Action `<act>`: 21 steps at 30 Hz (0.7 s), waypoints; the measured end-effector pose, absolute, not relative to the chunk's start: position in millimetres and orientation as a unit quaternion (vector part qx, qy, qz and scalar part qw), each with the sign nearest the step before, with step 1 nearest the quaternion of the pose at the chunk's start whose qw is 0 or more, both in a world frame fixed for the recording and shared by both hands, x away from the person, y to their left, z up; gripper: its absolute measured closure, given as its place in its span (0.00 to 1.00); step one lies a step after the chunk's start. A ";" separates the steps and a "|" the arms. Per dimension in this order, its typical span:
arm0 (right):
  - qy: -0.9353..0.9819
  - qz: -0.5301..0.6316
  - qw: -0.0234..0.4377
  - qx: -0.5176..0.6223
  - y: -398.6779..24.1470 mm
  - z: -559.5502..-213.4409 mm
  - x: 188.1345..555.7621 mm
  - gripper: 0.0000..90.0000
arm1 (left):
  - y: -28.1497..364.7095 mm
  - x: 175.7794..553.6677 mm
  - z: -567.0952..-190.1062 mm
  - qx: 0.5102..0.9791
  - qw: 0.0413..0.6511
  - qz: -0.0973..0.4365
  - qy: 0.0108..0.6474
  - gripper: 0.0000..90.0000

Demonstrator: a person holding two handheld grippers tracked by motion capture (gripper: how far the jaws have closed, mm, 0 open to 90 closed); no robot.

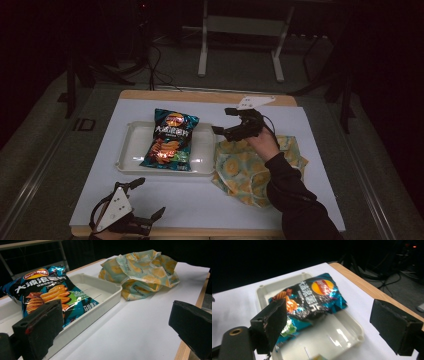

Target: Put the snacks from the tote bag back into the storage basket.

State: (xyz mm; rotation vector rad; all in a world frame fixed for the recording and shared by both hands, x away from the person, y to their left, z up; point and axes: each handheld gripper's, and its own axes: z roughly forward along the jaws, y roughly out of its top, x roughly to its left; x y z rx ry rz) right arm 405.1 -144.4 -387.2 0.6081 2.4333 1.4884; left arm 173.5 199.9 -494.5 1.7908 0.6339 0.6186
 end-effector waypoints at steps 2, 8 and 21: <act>0.827 0.506 0.118 0.213 -153.3 -386.3 402.7 0.16 | 199.9 173.8 -494.7 0.754 0.541 0.260 0.267 0.00; 0.822 0.501 0.136 0.234 -179.3 -387.2 397.1 0.16 | 199.2 174.3 -494.9 0.754 0.541 0.259 0.269 0.00; 0.794 0.509 0.172 0.286 -231.4 -395.2 372.8 0.16 | 198.9 174.9 -495.3 0.756 0.538 0.258 0.270 0.00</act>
